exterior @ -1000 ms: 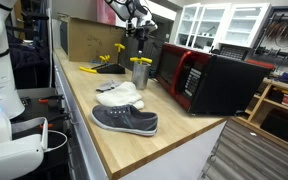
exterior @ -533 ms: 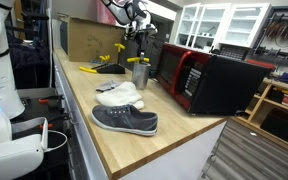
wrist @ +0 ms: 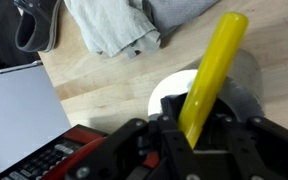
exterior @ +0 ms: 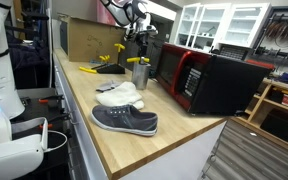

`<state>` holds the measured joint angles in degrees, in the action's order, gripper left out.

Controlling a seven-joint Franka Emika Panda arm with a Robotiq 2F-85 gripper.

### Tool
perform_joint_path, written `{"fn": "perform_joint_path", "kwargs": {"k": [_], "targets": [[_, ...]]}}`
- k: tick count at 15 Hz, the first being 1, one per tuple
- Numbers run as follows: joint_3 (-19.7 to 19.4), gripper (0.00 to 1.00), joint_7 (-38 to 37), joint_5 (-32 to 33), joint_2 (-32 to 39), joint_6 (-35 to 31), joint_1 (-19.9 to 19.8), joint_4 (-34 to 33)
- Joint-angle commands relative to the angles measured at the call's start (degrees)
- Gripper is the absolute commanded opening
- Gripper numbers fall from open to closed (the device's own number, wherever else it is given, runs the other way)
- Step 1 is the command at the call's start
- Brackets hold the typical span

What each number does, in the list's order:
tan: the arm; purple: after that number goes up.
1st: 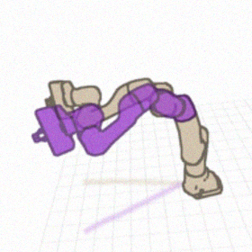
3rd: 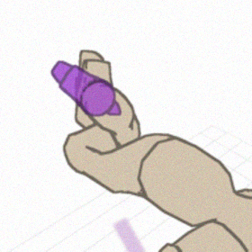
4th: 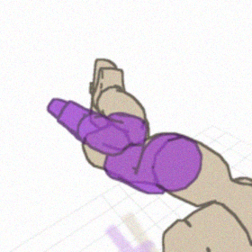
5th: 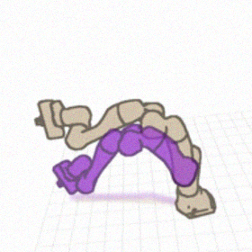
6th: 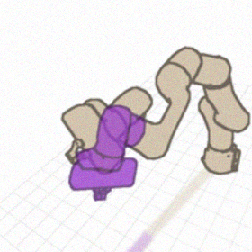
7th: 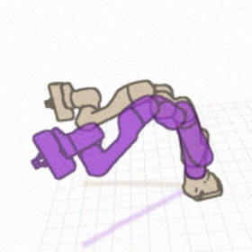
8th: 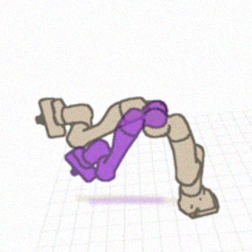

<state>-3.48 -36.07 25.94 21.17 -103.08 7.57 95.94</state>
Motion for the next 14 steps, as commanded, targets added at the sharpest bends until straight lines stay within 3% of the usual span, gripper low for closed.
{"fn": "perform_joint_path", "kwargs": {"k": [1, 3, 4, 6, 14], "targets": [[0.24, 0.00, 1.76, -0.62, -2.71, -1.81, -0.76, 3.25], [0.23, 0.03, 1.75, -0.43, -3.15, -2.14, -0.90, 3.64], [0.24, 0.25, 1.84, -0.25, -3.69, -1.98, -0.86, 3.87], [0.36, 0.34, 2.15, -0.07, -4.15, -2.60, -0.74, 4.34], [1.28, 0.94, 3.20, -1.12, -5.87, -5.65, -0.79, 6.29]]}}
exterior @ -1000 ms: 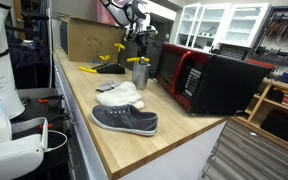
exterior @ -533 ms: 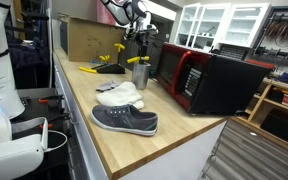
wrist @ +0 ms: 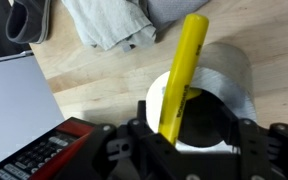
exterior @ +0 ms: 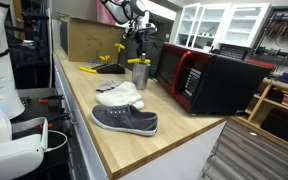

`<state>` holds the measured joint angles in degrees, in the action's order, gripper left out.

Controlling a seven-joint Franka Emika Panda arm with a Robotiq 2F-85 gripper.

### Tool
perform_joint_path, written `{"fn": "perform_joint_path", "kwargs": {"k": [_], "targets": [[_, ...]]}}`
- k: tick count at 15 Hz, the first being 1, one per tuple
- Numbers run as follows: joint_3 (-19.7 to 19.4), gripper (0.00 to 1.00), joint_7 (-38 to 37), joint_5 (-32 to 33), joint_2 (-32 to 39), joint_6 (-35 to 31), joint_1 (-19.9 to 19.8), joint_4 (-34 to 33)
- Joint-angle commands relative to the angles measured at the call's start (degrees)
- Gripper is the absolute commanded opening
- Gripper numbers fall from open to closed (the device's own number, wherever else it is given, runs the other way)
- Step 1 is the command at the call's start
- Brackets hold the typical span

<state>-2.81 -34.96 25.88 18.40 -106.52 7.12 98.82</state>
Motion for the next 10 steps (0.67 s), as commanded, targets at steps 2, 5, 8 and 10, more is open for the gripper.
{"fn": "perform_joint_path", "kwargs": {"k": [2, 5, 8, 10], "targets": [[0.72, 0.56, 2.97, -1.51, -4.11, -2.69, -0.69, 4.96], [0.79, 0.54, 4.79, -3.03, -5.85, -4.70, -1.32, 7.87], [0.79, 0.32, 5.79, -3.55, -7.89, -5.00, -1.69, 9.67], [0.81, 0.17, 5.91, -3.86, -8.94, -5.70, -1.93, 10.47]]}}
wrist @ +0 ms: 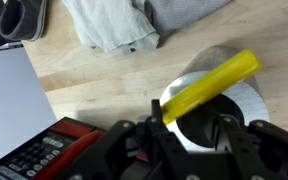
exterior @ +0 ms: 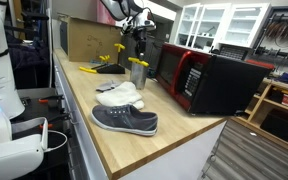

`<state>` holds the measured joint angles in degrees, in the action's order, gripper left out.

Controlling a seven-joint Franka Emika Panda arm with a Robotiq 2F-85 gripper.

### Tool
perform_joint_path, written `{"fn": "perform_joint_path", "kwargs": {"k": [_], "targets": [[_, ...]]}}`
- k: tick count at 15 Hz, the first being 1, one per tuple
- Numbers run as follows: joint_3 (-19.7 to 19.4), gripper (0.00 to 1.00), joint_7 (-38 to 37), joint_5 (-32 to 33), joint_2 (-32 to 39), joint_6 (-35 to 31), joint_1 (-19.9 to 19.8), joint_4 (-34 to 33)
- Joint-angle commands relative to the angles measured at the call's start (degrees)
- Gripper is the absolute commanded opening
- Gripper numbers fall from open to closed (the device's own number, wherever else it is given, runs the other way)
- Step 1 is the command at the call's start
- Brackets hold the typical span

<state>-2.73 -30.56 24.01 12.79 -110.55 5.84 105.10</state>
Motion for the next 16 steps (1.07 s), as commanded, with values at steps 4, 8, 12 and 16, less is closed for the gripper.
{"fn": "perform_joint_path", "kwargs": {"k": [4, 8, 12, 16], "targets": [[0.82, 0.05, 0.36, -2.37, -4.73, -2.13, -0.56, 5.05], [1.10, 0.55, -1.65, -3.50, -6.21, -1.30, -0.32, 6.67], [1.46, 0.85, -2.73, -4.87, -8.87, -1.56, -0.58, 9.80], [1.45, 1.00, -5.45, -4.15, -12.27, -2.30, -1.15, 12.68]]}}
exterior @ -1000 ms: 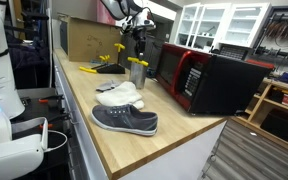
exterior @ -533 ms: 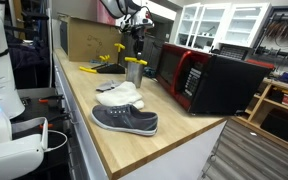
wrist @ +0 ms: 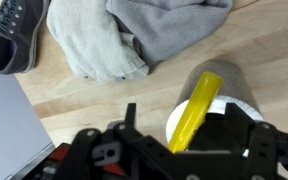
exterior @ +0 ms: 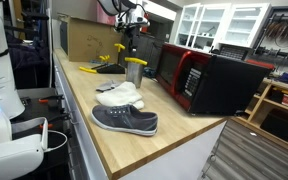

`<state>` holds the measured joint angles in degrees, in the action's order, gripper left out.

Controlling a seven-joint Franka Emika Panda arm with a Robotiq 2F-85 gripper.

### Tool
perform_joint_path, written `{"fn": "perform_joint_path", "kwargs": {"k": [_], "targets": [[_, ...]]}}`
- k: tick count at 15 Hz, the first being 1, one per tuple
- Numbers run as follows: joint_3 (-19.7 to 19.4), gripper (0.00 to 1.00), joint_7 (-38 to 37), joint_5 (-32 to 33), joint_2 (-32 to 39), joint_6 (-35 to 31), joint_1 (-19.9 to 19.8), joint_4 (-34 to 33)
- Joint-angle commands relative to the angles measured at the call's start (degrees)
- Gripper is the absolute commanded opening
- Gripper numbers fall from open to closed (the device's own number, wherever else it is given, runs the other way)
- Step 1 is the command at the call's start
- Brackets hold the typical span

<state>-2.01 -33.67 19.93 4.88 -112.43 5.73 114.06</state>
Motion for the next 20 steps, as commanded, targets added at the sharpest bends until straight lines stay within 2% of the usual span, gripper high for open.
{"fn": "perform_joint_path", "kwargs": {"k": [1, 7, 11, 15, 18, 20], "targets": [[0.69, 1.00, -2.76, -0.37, -5.11, -0.71, -1.39, 4.32], [-0.14, 1.00, -3.14, -2.48, -4.42, -2.44, -4.48, 6.36], [-0.40, 1.00, -2.44, -6.81, -5.10, -4.40, -6.03, 5.56], [-0.37, 1.00, -2.02, -8.16, -4.90, -6.82, -6.78, 3.92], [-0.33, 1.00, 0.56, -10.38, -3.88, -10.64, -7.07, 2.90], [-0.21, 1.00, 5.58, -14.73, -3.20, -15.11, -7.08, 3.10]]}}
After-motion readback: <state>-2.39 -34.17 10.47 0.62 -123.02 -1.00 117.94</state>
